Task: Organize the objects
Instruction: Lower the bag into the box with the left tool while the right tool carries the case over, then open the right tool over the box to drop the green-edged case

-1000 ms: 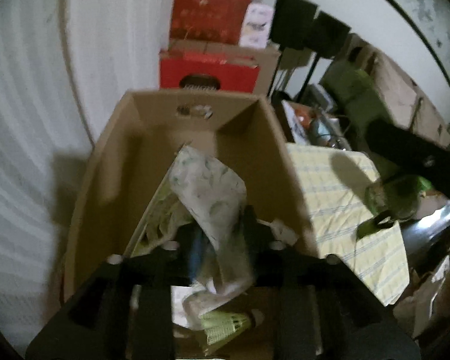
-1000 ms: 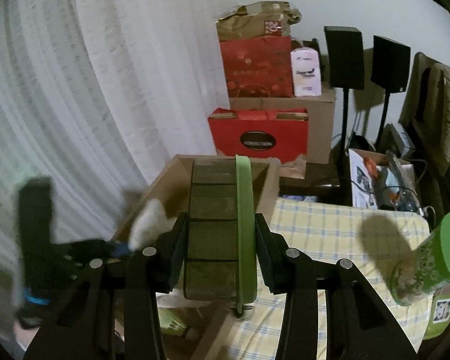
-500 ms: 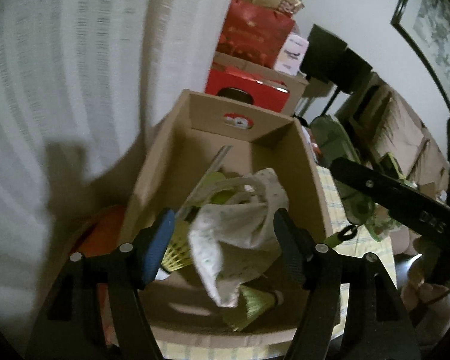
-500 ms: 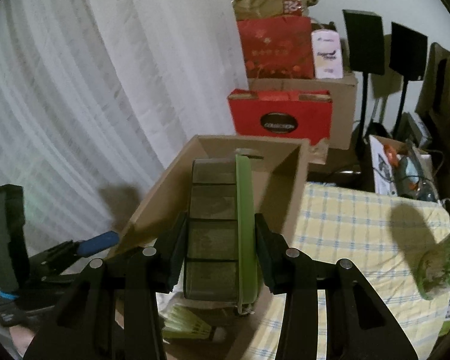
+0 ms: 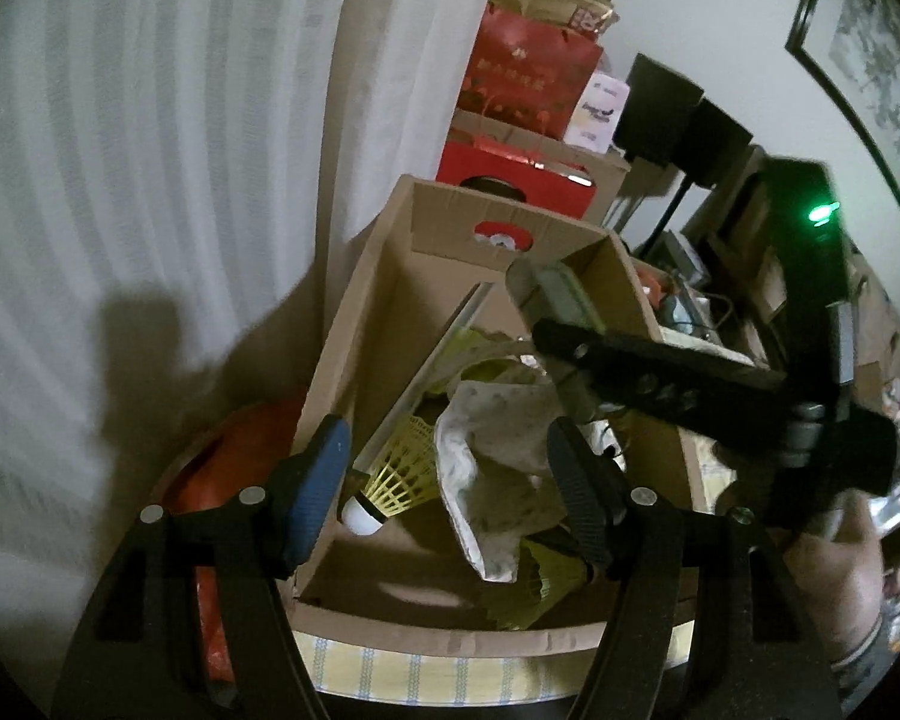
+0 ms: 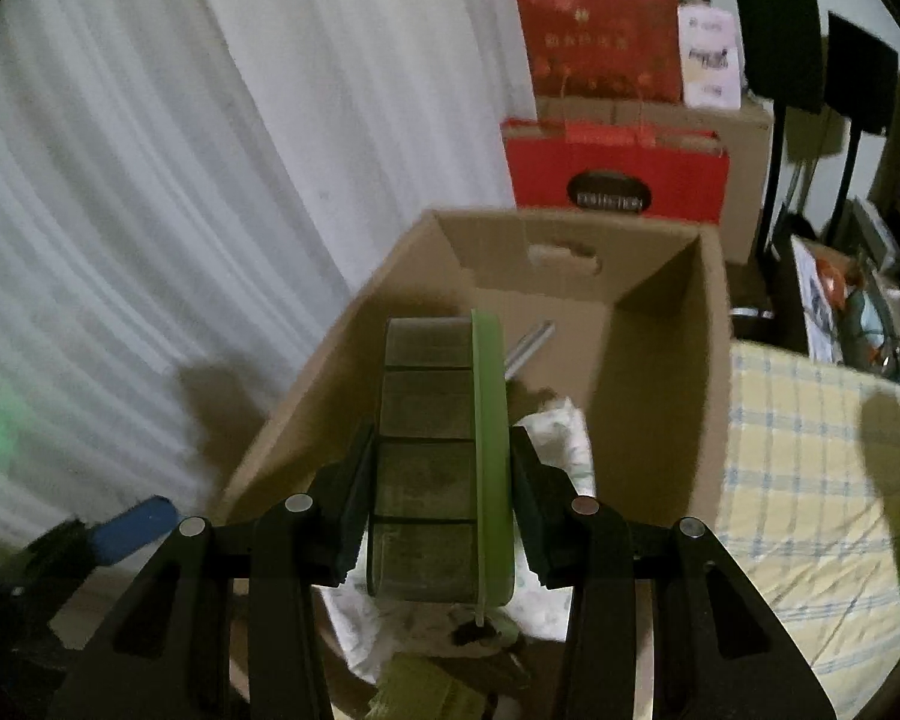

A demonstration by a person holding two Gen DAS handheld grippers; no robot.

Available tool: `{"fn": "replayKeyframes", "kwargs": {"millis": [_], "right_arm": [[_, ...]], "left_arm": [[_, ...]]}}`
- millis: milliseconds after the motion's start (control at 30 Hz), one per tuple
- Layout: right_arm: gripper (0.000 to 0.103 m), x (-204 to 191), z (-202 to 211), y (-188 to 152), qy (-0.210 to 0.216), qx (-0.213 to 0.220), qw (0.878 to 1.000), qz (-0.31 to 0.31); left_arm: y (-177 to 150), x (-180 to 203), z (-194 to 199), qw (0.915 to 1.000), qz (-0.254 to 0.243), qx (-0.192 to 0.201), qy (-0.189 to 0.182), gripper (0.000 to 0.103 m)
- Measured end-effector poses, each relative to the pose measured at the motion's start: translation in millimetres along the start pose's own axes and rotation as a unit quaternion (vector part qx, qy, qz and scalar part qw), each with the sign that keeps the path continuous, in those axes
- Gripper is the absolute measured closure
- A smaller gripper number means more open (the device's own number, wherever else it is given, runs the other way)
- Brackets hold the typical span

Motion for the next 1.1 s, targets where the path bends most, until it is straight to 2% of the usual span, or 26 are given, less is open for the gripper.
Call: {"fn": "replayKeyframes", "kwargs": {"millis": [233, 400, 433, 467, 500, 667, 800, 933, 1100], "right_arm": [[0.060, 9, -36, -28, -0.027, -0.064, 0.998, 0.011], [0.059, 9, -36, -31, -0.041, -0.079, 0.996, 0.022], [0.059, 9, -35, -32, -0.040, -0.082, 0.996, 0.022], [0.056, 9, -33, -32, -0.038, -0.082, 0.996, 0.021], [0.051, 10, -30, -33, -0.038, -0.080, 0.996, 0.021], [0.040, 13, -10, -30, -0.036, -0.056, 0.998, 0.019], [0.037, 19, 13, -24, -0.031, -0.030, 0.999, 0.012], [0.037, 31, 38, -23, -0.048, 0.008, 0.999, 0.009], [0.035, 51, 60, -31, -0.075, 0.032, 0.997, 0.002]], "left_arm": [[-10, -6, -13, 0.9999, 0.003, -0.015, -0.001, 0.038], [-14, -7, -15, 0.9998, 0.006, -0.018, 0.000, 0.038], [-15, -7, -15, 0.9998, 0.005, -0.017, 0.002, 0.036], [-14, -7, -14, 0.9999, 0.005, -0.016, 0.003, 0.028], [-13, -7, -13, 0.9999, 0.007, -0.012, 0.004, 0.025], [-12, -7, -9, 0.9999, 0.007, -0.007, 0.005, 0.025], [-13, -3, -6, 0.9999, 0.000, -0.005, 0.010, 0.024], [-10, 0, 0, 0.9999, -0.001, 0.008, 0.014, 0.008], [-10, 4, 1, 0.9995, -0.005, 0.016, 0.025, 0.008]]}}
Point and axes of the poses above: each gripper's, at about its wrist camera, not at the fingertips, and z roughly against the way its jaws point, x to its right, y to its top, the point moved 9 cm from there along -z, roughly the way its jaws point, and after that the axes turned 3 degrees about z, right-handed, at the moved point
